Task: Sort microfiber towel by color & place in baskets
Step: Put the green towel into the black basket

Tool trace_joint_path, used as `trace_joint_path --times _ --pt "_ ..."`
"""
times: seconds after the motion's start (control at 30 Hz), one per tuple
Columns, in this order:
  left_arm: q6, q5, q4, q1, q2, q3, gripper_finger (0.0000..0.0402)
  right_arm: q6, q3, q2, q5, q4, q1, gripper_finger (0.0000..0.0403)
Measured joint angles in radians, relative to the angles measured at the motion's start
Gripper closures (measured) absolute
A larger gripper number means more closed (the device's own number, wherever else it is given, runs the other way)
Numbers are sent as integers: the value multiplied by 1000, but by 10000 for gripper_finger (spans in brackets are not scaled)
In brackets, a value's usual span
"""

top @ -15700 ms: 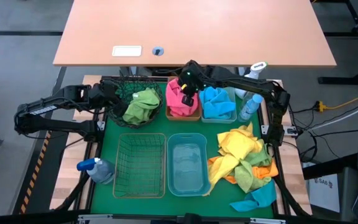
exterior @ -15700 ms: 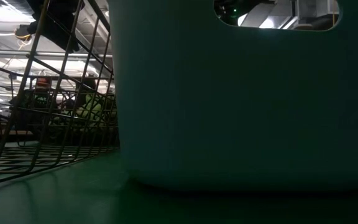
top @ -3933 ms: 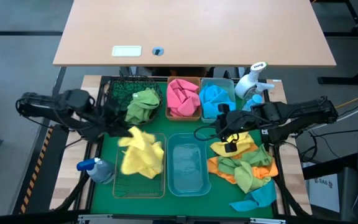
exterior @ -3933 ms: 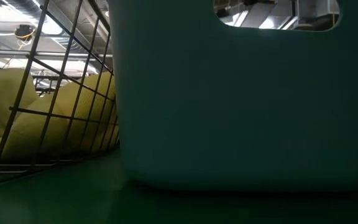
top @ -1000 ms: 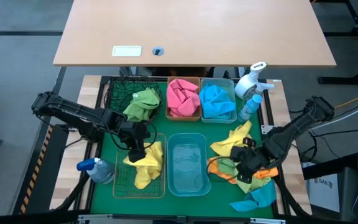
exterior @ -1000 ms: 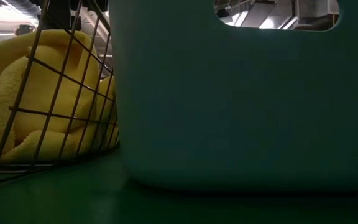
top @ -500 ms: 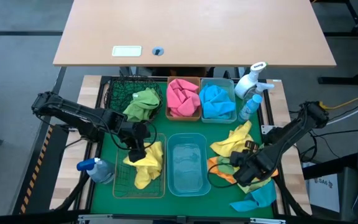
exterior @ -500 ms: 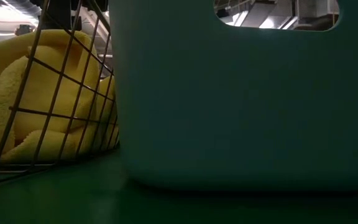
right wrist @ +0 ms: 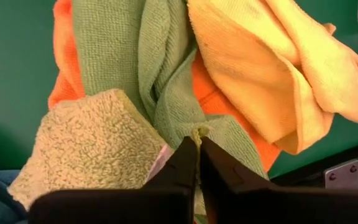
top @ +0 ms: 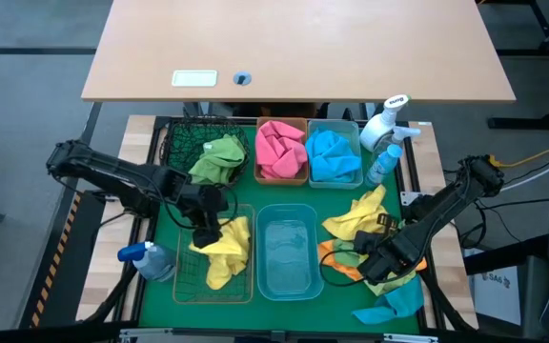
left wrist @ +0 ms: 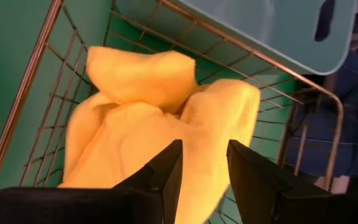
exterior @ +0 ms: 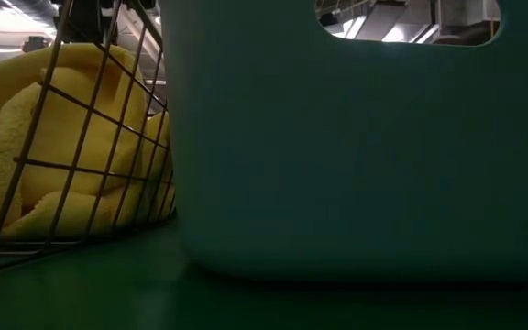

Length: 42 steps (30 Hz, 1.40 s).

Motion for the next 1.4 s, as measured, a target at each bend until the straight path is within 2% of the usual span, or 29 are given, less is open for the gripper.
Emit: trace_joint_path --times 0.2,0.37,0.5,0.63,0.97,1.13,1.27,1.4 --pt "0 10 -13 1 -76 0 282 -19 0 0 0 2 0 387" --pt "1 -58 16 1 -123 0 282 -81 30 -2 2 -22 0 393" --pt "0 -114 118 1 -119 0 282 -127 112 -2 21 -115 -16 399" --pt "21 -140 259 1 -96 1 282 -170 224 -3 113 -186 -43 397" --pt "397 -260 564 1 -35 1 282 -476 509 -3 352 -186 -146 400" --pt "563 -284 687 1 -2 1 282 -634 614 -4 461 -155 -198 401" --pt "683 -284 803 1 25 1 282 -745 678 -4 489 -103 -249 400" --pt "731 -284 886 1 49 1 276 -838 711 -4 488 -18 -298 401"
